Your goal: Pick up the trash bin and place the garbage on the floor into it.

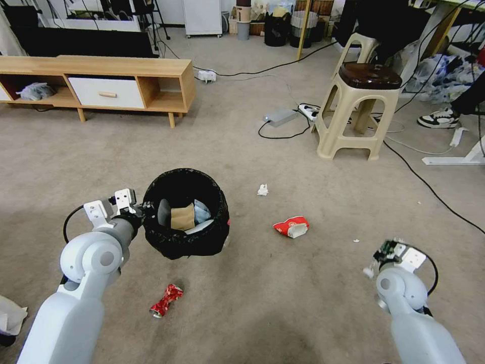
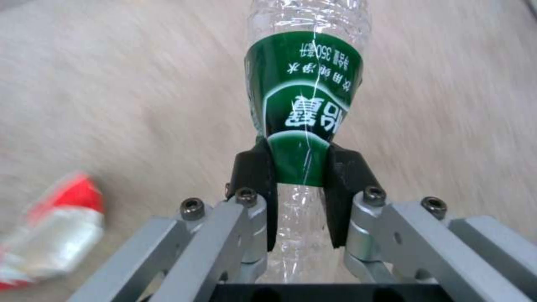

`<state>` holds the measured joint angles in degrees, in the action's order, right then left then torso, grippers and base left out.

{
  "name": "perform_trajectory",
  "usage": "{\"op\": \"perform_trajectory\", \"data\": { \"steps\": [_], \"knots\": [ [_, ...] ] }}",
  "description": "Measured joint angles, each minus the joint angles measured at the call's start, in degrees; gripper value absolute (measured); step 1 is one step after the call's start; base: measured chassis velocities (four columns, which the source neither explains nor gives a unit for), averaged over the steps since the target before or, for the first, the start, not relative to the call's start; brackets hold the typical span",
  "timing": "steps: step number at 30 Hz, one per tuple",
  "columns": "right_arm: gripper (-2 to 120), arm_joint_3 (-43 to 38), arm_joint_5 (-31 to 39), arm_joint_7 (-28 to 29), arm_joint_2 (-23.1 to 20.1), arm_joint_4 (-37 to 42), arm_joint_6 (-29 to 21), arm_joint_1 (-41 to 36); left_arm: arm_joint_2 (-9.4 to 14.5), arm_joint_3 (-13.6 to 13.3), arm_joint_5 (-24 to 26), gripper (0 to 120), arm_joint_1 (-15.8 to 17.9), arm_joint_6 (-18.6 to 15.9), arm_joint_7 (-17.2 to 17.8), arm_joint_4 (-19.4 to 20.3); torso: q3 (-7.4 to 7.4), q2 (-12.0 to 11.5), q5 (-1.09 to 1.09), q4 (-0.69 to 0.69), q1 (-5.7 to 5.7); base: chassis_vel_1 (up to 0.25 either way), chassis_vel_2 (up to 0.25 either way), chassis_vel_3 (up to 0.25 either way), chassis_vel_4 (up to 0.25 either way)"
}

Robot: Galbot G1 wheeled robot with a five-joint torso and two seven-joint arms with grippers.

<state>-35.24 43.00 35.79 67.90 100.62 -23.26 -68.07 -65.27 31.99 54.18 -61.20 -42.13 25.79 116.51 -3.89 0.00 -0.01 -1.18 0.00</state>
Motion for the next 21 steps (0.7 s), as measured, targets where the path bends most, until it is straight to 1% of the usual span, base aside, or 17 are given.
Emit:
{"op": "perform_trajectory", "data": {
  "steps": [3,4,5,6,9,10,11,13,14,15,16,17,18,19,20,21],
  "knots": [
    [16,0.94,-6.25,-4.02,-1.71,4.09,3.18,0.17,0.01,-0.28,0.78,0,0.1,0.0,0.43,0.0,0.0,0.0,-0.01,0.0,0.0,0.0,0.0,0.0,0.0],
    [16,0.94,-6.25,-4.02,-1.71,4.09,3.18,0.17,0.01,-0.28,0.78,0,0.1,0.0,0.43,0.0,0.0,0.0,-0.01,0.0,0.0,0.0,0.0,0.0,0.0],
    [16,1.54,-8.89,-6.21,-2.62,5.58,4.89,0.56,0.03,-0.42,0.97,0,0.07,0.0,0.5,0.0,0.0,0.0,0.0,-0.01,0.0,0.0,0.0,0.0,0.0],
    [16,1.54,-8.89,-6.21,-2.62,5.58,4.89,0.56,0.03,-0.42,0.97,0,0.07,0.0,0.5,0.0,0.0,0.0,0.0,-0.01,0.0,0.0,0.0,0.0,0.0],
    [16,3.55,-12.41,-10.1,-3.42,8.46,7.65,1.98,0.27,-1.1,1.45,0,-0.35,0.0,0.79,0.72,0.0,0.0,0.01,0.0,0.0,0.0,0.0,0.0,0.0],
    [16,3.55,-12.41,-10.1,-3.42,8.46,7.65,1.98,0.27,-1.1,1.45,0,-0.35,0.0,0.79,0.72,0.0,0.0,0.01,0.0,0.0,0.0,0.0,0.0,0.0],
    [16,4.77,-13.43,-12.08,-3.73,10.06,8.77,2.85,0.43,-1.38,1.76,0,-0.5,0.0,0.98,1.08,0.0,0.0,0.01,0.0,0.0,0.0,0.0,0.0,0.0],
    [16,5.11,-13.71,-12.64,-3.8,10.43,9.14,3.09,0.45,-1.44,1.84,0,-0.52,0.0,1.02,1.15,0.0,0.0,0.0,0.0,0.0,0.0,0.0,0.0,0.0],
    [16,6.31,-14.94,-15.38,-4.06,11.47,10.96,3.98,0.57,-1.62,2.43,0,-0.61,0.0,1.32,1.4,0.0,0.0,0.0,0.01,0.0,0.0,0.0,0.0,0.0],
    [16,7.65,-16.32,-19.47,-4.4,11.86,14.14,4.72,0.64,-1.87,3.0,0,-0.7,0.0,1.58,1.54,0.0,0.0,0.01,0.01,0.0,0.0,0.0,0.0,0.0],
    [16,7.65,-16.32,-19.47,-4.4,11.86,14.14,4.72,0.64,-1.87,3.0,0,-0.7,0.0,1.58,1.54,0.0,0.0,0.01,0.01,0.0,0.0,0.0,0.0,0.0],
    [16,8.64,-17.51,-22.46,-4.74,11.71,17.5,5.07,0.69,-2.19,3.21,0,-0.87,0.0,1.68,1.56,0.0,0.0,0.0,0.01,0.0,0.0,0.0,0.0,0.0],
    [16,8.64,-17.51,-22.46,-4.74,11.71,17.5,5.07,0.69,-2.19,3.21,0,-0.87,0.0,1.68,1.56,0.0,0.0,0.0,0.01,0.0,0.0,0.0,0.0,0.0],
    [16,9.77,-19.04,-27.51,-5.22,10.82,23.16,5.07,0.69,-2.86,3.42,0,-1.15,0.01,1.81,1.56,0.0,0.0,0.01,0.01,0.0,0.0,0.0,0.0,0.0],
    [16,9.77,-19.04,-27.51,-5.22,10.82,23.16,5.07,0.69,-2.86,3.42,0,-1.15,0.01,1.81,1.56,0.0,0.0,0.01,0.01,0.0,0.0,0.0,0.0,0.0],
    [16,10.05,-19.68,-31.37,-5.55,10.3,27.05,4.65,0.69,-3.53,3.64,0,-1.39,0.0,1.94,1.56,0.0,0.0,0.01,0.01,0.0,0.0,0.0,0.0,0.0]
  ]
}}
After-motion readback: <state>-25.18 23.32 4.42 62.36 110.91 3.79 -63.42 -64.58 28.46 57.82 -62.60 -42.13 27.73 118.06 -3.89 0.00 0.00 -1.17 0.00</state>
